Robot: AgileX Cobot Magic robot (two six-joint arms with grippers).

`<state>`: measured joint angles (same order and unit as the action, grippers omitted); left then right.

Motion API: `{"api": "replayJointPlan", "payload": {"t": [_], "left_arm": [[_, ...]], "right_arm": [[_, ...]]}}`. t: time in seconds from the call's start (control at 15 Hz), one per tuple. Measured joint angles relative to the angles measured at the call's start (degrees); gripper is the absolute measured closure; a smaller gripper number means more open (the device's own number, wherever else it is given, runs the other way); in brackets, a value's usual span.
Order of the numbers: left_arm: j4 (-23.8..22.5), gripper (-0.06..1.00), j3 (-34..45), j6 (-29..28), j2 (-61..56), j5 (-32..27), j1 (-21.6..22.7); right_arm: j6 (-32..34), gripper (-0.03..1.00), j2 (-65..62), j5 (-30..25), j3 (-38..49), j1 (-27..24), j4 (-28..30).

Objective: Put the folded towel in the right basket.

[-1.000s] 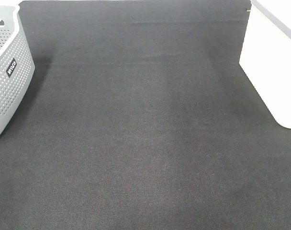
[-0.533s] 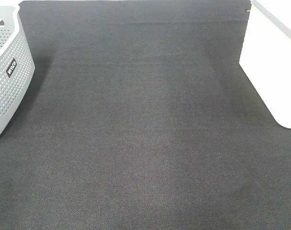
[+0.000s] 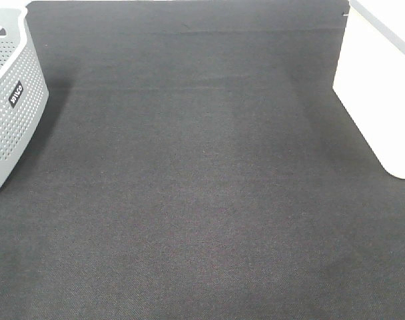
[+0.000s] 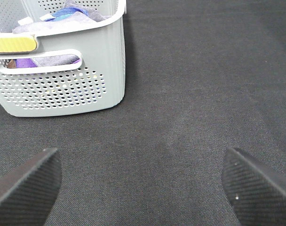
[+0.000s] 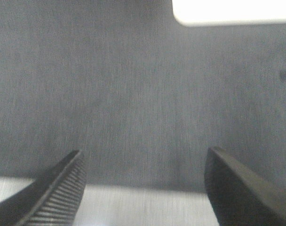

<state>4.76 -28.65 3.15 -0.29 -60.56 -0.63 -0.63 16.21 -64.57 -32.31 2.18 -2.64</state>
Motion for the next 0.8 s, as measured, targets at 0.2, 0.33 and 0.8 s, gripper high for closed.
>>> {"api": "replayJointPlan", "payload": {"t": [0.2,0.33,0.8], "left_arm": [[0.0,0.07,0.0,0.0,0.0,0.0,0.0],[0.0,0.07,0.0,0.0,0.0,0.0,0.0],[0.0,0.07,0.0,0.0,0.0,0.0,0.0]], "right_arm": [[-0.4,0.29,-10.66,2.98,3.32,0.0,0.34],[-0.4,0.29,-16.04,3.27,3.55,0.0,0.34],[-0.4,0.29,-16.56,3.44,3.61,0.0,0.4]]}}
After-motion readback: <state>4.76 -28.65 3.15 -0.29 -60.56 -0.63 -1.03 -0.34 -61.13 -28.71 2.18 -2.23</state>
